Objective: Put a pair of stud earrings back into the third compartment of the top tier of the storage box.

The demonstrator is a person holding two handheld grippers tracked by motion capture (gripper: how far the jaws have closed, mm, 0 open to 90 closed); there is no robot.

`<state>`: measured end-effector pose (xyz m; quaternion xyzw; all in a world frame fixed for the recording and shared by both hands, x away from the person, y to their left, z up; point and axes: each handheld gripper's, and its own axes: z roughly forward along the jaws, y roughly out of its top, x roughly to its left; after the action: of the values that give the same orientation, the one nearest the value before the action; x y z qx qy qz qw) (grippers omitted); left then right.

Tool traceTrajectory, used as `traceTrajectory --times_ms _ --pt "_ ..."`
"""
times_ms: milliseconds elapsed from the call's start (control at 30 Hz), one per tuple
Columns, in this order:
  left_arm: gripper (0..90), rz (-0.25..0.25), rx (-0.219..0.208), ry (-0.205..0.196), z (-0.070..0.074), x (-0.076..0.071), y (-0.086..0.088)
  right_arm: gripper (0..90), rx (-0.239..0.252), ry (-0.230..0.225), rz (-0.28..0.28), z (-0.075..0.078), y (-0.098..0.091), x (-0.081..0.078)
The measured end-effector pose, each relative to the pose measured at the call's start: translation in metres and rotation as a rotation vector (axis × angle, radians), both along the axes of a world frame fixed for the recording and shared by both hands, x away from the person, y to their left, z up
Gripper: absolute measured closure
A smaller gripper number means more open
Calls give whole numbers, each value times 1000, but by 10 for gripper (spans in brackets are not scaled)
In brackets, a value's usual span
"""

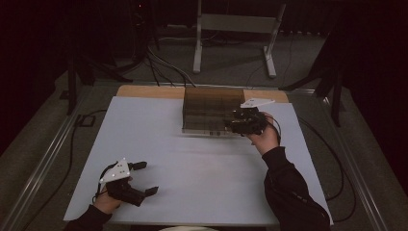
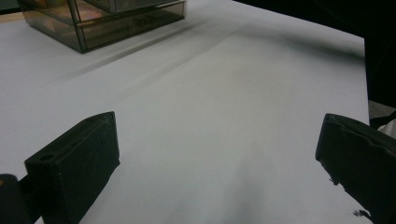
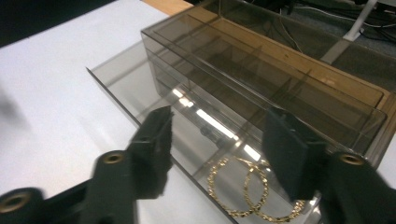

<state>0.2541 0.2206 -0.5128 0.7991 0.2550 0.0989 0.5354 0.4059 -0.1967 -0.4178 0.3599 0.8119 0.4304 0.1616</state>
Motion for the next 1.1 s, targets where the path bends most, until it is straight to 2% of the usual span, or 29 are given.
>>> traceTrajectory --times_ms 33,133,167,233,333,433,467,500,667,800,967,1100 --pt "6 -1 -1 0 0 0 0 344 16 5 11 2 1 -2" --pt "6 -1 0 1 0 0 0 316 24 -1 16 5 3 -5" --pt "6 -2 -2 2 0 0 0 247 39 -2 35 7 5 -8" --pt "6 -1 -1 2 0 0 0 170 50 -4 56 10 7 -11" --pt "6 -2 -2 1 0 0 0 143 60 -12 69 13 8 -15" --pt "6 -1 -3 4 0 0 0 50 59 -30 96 19 12 -21" --pt "6 -1 -3 4 0 0 0 50 59 -30 96 19 12 -21" --pt "6 -2 -5 5 -1 0 0 11 55 -25 129 20 13 -24" --pt "6 0 -2 2 -1 0 0 0 53 -29 140 22 15 -30" --pt "6 0 -3 2 0 0 0 0 70 -29 161 21 16 -38" --pt "6 -21 -9 -4 0 -1 -1 0 68 -26 177 14 19 -48" --pt "6 -18 -9 -7 0 -1 -1 0 69 -15 188 6 21 -55"
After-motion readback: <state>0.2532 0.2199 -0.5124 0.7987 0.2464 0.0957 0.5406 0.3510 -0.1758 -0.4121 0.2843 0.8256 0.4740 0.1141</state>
